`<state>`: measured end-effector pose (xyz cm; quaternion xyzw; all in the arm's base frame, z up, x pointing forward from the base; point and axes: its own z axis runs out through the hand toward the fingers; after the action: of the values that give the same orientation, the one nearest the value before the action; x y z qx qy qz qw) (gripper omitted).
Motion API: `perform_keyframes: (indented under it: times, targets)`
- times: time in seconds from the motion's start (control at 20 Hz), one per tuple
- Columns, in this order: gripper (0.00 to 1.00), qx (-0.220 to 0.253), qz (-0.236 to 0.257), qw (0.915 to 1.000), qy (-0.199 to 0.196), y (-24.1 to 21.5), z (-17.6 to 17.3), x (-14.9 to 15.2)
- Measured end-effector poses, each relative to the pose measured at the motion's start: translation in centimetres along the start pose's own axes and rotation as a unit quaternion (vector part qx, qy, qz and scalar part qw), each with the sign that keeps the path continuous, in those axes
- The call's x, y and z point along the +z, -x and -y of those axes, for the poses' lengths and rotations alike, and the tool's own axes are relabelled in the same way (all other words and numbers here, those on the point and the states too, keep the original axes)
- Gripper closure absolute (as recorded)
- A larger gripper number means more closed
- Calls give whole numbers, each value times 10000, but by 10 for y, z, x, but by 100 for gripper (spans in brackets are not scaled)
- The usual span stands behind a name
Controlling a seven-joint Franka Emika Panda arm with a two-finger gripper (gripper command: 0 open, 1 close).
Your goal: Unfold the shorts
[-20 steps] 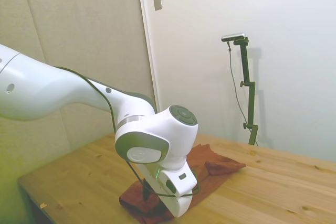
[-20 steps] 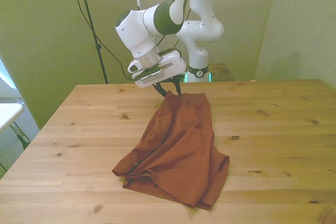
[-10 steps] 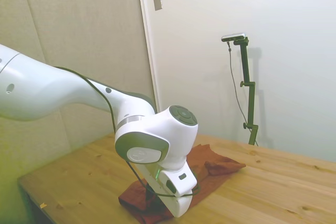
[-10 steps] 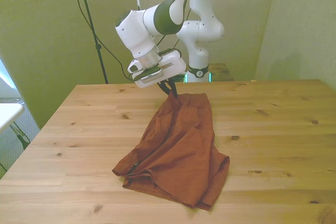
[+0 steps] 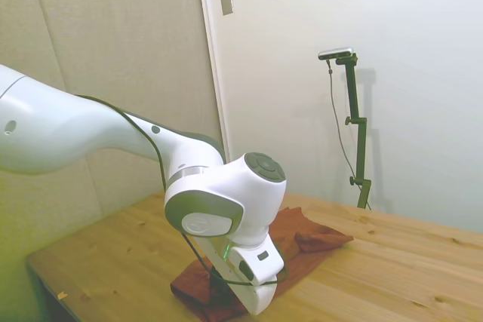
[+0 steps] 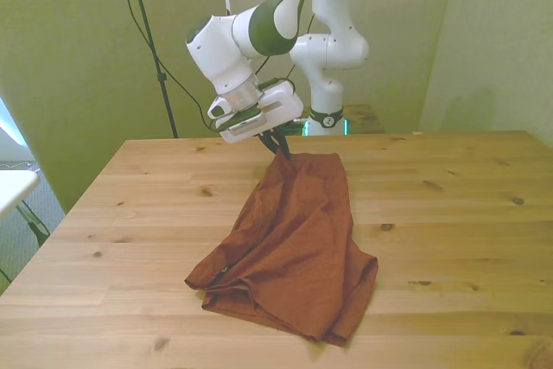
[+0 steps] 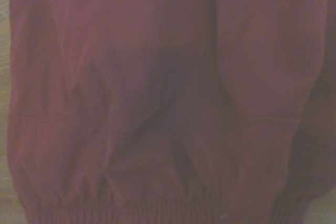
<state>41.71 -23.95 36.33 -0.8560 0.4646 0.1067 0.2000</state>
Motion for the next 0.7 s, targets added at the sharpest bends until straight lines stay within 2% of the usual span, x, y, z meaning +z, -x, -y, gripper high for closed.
perform_keyframes:
  times: [0.2,0.35,0.7]
  targets:
    - [100,16,-30,10000,-43,-1,-5,-6]
    - [100,-102,-73,9999,-104,7,2,-21]
    - [100,-681,-390,9968,-156,72,62,-61]
